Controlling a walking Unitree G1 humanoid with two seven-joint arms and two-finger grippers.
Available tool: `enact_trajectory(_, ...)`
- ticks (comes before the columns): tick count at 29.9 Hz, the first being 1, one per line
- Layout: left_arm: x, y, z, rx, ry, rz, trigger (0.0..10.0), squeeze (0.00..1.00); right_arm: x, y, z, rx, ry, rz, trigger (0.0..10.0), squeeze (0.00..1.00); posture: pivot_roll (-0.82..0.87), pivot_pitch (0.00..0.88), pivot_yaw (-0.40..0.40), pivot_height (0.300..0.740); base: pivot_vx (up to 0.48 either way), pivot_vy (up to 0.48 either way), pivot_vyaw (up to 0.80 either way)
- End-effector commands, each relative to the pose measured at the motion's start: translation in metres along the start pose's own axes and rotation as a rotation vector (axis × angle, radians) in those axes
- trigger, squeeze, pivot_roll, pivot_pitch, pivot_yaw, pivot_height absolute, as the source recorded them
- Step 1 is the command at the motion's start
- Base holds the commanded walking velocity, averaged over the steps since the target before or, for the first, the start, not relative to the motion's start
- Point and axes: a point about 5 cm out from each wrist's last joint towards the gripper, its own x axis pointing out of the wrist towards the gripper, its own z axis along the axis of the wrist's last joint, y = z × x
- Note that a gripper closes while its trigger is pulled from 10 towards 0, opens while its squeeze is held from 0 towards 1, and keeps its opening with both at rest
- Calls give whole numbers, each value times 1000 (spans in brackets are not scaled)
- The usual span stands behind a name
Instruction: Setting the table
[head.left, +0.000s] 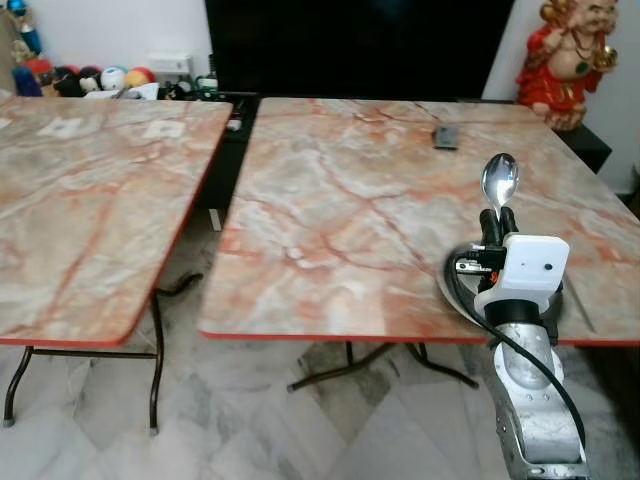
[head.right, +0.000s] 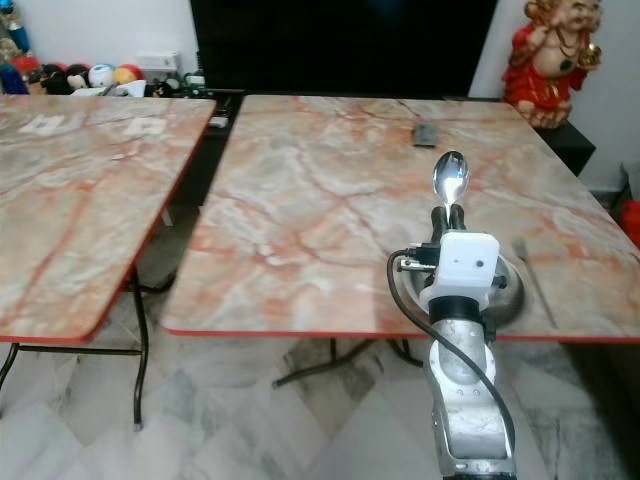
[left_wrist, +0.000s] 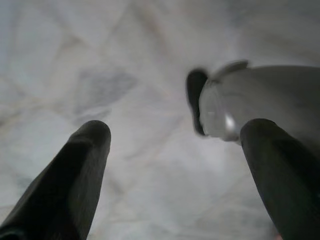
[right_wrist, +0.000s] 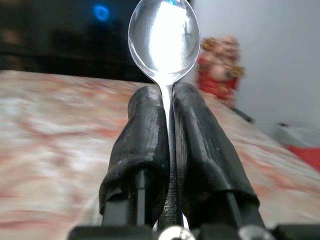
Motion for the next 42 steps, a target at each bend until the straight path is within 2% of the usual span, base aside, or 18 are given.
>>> enact_trajectory(1,-2,4,-8,17,26,9,10000,0,3,3,6,12,-24,0,10000,0,-21,77,-2,740,0,-424,0)
enact_trajectory(14,-2,5,-8,19,26,9,10000,0,4,2,7,9,-25,-10,10000,0,-21,74,1,740,0,-415,0)
enact_trajectory(35,-2,5,-9,-6,22,12,10000,0,5,5,7,18,-27,-3,10000,0,-21,64,3,740,0,0,0)
enact_trajectory(42,-2,5,-9,-7,20,12,10000,0,5,7,6,23,-26,0,10000,0,-21,62,5,740,279,0,0)
